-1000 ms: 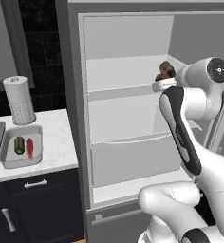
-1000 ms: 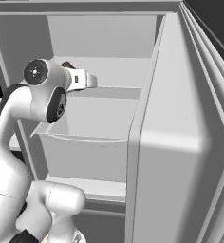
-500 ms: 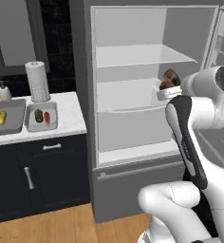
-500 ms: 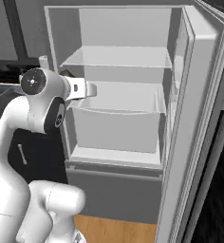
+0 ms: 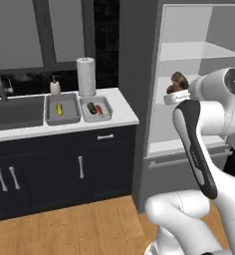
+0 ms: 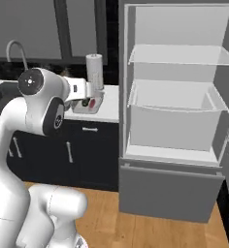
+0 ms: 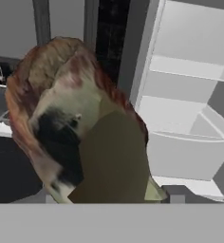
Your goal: Place one cucumber and one steak in each tupperware on the nearby counter, to pack two identical lunches.
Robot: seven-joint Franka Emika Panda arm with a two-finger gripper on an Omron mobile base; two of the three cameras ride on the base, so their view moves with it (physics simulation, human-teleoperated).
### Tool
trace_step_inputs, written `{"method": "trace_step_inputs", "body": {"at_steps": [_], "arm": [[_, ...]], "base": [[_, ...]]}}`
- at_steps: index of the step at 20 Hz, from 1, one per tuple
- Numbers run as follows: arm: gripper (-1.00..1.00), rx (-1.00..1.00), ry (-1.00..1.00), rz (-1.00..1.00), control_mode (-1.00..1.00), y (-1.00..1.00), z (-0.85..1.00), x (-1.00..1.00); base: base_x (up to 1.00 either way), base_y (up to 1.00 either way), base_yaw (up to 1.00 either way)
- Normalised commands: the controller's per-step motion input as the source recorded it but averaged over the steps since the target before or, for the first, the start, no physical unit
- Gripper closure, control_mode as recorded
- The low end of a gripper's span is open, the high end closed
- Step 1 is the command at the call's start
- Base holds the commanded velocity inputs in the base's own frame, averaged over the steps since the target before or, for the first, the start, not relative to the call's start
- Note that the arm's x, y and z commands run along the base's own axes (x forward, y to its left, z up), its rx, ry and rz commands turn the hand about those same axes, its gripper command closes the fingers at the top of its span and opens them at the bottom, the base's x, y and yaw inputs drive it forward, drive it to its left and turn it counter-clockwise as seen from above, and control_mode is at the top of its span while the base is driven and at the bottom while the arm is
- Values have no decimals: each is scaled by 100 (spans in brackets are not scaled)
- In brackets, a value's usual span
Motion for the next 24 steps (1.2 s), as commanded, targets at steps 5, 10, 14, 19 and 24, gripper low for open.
{"method": "trace_step_inputs", "body": {"at_steps": [5,10,14,19,24], "arm": [[100,0,0,0,100,0,0,0],[100,0,0,0,100,0,0,0],[100,0,0,0,100,0,0,0],[100,0,0,0,100,0,0,0],[100,0,0,0,100,0,0,0]], "base": [[53,100,0],[99,100,0],[100,77,-3],[100,20,-4],[99,0,0]]}}
